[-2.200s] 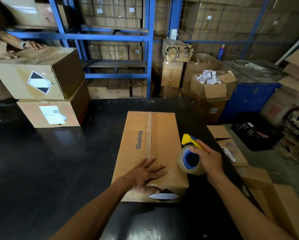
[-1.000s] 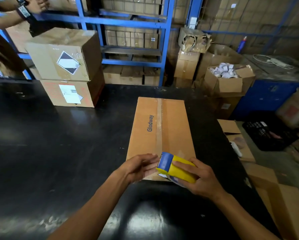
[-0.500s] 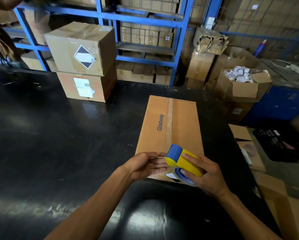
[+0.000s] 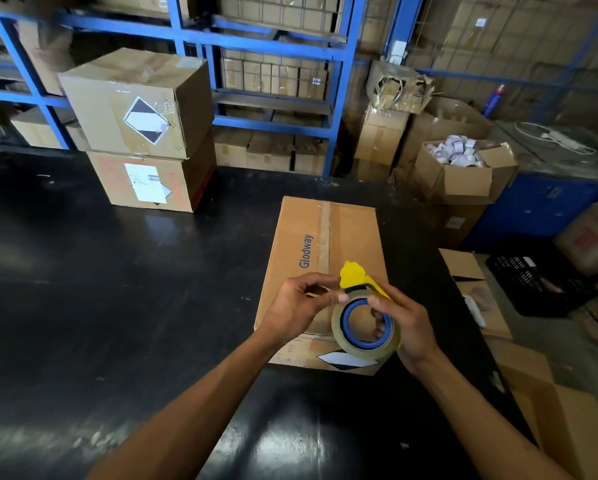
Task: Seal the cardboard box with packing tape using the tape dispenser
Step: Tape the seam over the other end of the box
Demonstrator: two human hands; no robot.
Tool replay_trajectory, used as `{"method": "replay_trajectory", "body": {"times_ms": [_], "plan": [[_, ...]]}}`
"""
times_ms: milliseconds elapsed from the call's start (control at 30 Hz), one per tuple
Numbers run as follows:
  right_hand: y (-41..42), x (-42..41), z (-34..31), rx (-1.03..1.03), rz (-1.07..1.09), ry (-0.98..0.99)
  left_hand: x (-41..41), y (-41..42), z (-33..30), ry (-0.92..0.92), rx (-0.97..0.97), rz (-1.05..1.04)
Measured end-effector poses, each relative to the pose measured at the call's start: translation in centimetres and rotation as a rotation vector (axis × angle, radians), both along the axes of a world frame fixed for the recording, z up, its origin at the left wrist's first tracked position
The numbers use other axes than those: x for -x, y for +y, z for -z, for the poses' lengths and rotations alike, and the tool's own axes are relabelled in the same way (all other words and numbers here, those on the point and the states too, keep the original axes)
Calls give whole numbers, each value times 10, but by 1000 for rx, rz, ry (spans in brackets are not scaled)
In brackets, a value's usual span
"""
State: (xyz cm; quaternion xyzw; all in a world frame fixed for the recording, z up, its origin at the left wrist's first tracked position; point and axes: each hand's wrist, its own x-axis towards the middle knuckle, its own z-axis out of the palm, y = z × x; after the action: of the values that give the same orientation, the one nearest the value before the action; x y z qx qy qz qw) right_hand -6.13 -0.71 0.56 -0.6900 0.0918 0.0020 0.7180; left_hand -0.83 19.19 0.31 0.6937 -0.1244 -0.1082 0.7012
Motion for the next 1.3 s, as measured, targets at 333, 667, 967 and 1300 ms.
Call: {"method": "replay_trajectory", "body": {"times_ms": [333, 667, 967, 1300], "plan": [[-10, -6, 6, -215, -104, 60, -22, -3, -5, -327, -112, 65], [-21, -15, 9, -269, -164, 80, -40, -7, -10, -674, -350, 153], [-16, -13, 5, -370, -146, 98, -27, -15, -9, -404, -227, 38], [-16, -7, 6, -317, -98, 97, -26, -22, -13, -413, -363, 76]]}}
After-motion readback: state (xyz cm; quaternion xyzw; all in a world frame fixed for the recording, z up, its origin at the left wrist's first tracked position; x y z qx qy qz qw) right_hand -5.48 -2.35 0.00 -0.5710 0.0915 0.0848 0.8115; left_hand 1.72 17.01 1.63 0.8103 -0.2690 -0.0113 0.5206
